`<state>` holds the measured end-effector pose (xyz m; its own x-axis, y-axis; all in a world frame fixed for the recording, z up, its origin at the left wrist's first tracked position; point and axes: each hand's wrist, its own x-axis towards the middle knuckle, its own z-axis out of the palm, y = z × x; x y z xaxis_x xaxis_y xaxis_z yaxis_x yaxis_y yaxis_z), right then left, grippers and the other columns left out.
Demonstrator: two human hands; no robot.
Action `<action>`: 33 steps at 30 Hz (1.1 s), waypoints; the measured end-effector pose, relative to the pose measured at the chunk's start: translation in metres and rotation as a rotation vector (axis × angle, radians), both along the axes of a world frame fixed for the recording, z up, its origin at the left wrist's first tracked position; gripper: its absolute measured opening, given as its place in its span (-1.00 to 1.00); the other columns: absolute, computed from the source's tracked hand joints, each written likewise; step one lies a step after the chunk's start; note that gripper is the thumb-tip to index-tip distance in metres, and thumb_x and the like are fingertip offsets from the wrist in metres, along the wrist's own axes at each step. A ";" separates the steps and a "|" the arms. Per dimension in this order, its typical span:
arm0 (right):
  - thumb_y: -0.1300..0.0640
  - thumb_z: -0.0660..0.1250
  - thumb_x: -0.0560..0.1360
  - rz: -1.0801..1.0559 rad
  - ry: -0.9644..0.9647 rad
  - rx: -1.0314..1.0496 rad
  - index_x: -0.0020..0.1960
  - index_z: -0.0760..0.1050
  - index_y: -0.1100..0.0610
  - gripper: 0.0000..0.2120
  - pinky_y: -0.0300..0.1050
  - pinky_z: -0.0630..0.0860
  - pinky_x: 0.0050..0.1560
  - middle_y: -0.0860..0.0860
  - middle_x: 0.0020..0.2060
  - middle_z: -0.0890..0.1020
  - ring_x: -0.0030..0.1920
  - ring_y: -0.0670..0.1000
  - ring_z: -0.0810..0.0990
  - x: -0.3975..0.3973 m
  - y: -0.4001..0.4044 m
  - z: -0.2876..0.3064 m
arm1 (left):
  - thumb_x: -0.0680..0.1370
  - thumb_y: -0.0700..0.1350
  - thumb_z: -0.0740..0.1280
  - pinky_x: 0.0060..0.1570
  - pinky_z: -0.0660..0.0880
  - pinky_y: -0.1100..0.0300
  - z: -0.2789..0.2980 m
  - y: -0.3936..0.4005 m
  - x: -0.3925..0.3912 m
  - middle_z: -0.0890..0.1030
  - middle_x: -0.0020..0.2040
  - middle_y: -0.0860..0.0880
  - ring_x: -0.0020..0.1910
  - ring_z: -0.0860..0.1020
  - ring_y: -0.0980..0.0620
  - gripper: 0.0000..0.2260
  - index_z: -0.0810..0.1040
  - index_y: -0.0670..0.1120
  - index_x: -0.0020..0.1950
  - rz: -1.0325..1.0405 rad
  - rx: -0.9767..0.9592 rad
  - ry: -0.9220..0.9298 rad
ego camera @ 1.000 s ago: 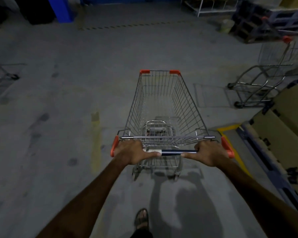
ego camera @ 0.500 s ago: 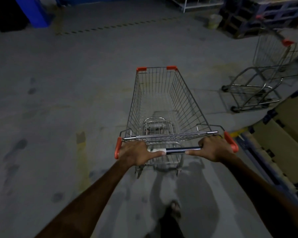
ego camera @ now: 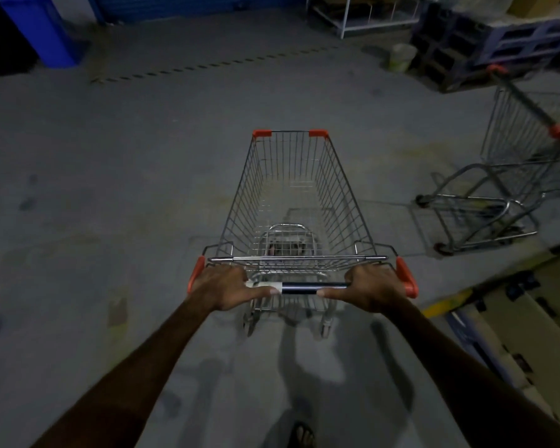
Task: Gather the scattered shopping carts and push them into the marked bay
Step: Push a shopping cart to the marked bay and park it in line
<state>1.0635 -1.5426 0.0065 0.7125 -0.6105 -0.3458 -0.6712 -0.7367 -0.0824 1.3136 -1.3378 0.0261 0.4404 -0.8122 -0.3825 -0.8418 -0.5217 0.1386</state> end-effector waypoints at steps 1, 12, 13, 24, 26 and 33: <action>-0.86 -0.13 0.15 -0.003 0.000 0.008 -0.23 0.54 0.01 0.00 0.03 0.55 0.11 -0.06 -0.23 0.62 -0.18 0.01 0.61 0.009 -0.018 -0.001 | 0.22 0.82 -0.11 0.55 0.07 -0.35 -0.002 -0.018 0.009 0.74 0.10 0.04 0.24 0.63 -0.04 -0.13 0.42 0.03 -0.31 0.001 0.005 -0.002; -0.83 -0.06 0.23 0.000 0.016 -0.011 -0.19 0.61 0.02 -0.04 -0.02 0.45 -0.01 -0.06 -0.24 0.63 -0.23 -0.05 0.57 0.119 -0.222 0.000 | 0.20 0.83 -0.15 0.56 0.04 -0.36 -0.007 -0.228 0.114 0.72 0.16 0.03 0.26 0.62 -0.07 -0.05 0.56 0.03 -0.23 0.017 0.029 -0.033; -0.83 -0.06 0.22 -0.007 0.007 -0.018 -0.18 0.62 0.00 -0.03 0.00 0.47 0.02 -0.05 -0.20 0.66 -0.18 -0.01 0.60 0.129 -0.244 0.000 | 0.20 0.83 -0.16 0.56 0.04 -0.36 -0.006 -0.249 0.126 0.71 0.21 0.03 0.30 0.60 -0.07 -0.02 0.61 0.04 -0.14 0.021 0.025 -0.039; -0.86 -0.31 0.10 -0.011 -0.051 -0.120 -0.30 0.52 0.00 0.05 0.03 0.57 -0.02 -0.07 -0.28 0.64 -0.23 0.00 0.62 0.235 -0.431 0.001 | 0.35 0.75 -0.01 0.52 0.17 -0.20 0.018 -0.443 0.237 0.66 0.34 0.01 0.37 0.57 -0.10 -0.07 0.66 0.12 0.31 -0.080 -0.025 -0.009; -0.86 -0.30 0.10 -0.037 -0.043 -0.128 -0.30 0.53 0.00 0.05 0.02 0.56 -0.03 -0.07 -0.30 0.63 -0.25 0.00 0.61 0.251 -0.461 -0.003 | 0.39 0.72 0.03 0.52 0.20 -0.15 0.020 -0.474 0.255 0.66 0.34 0.00 0.37 0.57 -0.10 -0.11 0.65 0.10 0.32 -0.101 -0.031 -0.008; -0.85 -0.28 0.14 -0.025 -0.030 -0.184 -0.26 0.55 -0.01 0.04 0.08 0.59 0.08 -0.06 -0.24 0.66 -0.15 0.07 0.67 0.311 -0.574 -0.014 | 0.18 0.83 -0.17 0.51 0.07 -0.32 -0.006 -0.589 0.330 0.73 0.00 0.07 0.15 0.64 -0.05 -0.03 0.59 0.04 -0.21 -0.083 -0.038 -0.029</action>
<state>1.3741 -2.1165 -0.0079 0.7049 -0.6789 -0.2057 -0.6885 -0.7245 0.0316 1.6438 -1.9264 0.0203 0.3811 -0.8601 -0.3390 -0.8860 -0.4446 0.1320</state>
